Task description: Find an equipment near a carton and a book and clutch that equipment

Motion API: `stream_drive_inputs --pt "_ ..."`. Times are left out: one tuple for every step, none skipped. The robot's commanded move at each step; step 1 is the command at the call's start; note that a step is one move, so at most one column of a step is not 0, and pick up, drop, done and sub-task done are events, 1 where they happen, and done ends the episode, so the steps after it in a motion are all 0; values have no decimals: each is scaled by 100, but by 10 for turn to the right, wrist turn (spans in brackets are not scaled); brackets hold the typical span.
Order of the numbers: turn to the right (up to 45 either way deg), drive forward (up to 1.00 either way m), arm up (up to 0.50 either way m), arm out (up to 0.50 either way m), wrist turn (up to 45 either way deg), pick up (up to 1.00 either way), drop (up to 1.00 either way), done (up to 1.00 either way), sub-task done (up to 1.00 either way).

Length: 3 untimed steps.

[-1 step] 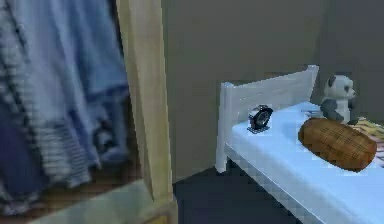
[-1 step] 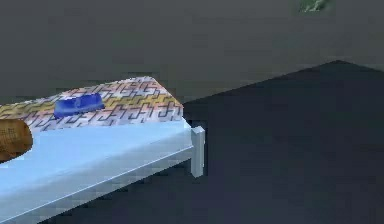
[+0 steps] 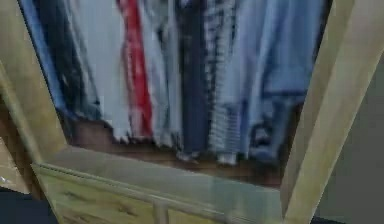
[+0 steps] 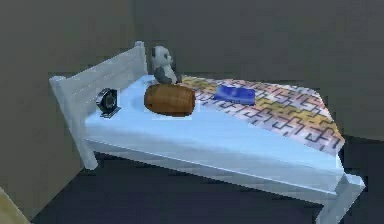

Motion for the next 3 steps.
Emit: stream_drive_inputs --pt "-450 0 0 0 0 0 0 0 0" --pt "-450 0 0 0 0 0 0 0 0" --pt "-360 0 0 0 0 0 0 0 0"
